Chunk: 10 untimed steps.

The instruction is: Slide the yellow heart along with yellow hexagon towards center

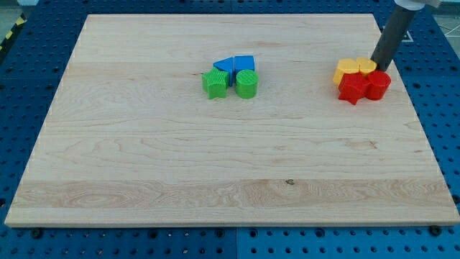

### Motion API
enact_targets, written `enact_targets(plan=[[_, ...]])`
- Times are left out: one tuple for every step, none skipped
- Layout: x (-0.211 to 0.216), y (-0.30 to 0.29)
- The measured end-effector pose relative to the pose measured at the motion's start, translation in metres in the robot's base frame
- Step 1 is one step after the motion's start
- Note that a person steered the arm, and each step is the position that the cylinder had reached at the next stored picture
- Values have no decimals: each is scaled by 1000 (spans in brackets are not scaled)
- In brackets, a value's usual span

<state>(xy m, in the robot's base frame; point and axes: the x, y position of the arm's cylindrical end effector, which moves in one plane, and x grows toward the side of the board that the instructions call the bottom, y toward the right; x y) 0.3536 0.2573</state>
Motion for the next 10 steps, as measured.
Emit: enact_targets(plan=[[6, -12], [6, -29], [6, -44], [9, -57], [16, -72], [31, -80], [45, -81], [62, -81], [72, -88], [72, -99]])
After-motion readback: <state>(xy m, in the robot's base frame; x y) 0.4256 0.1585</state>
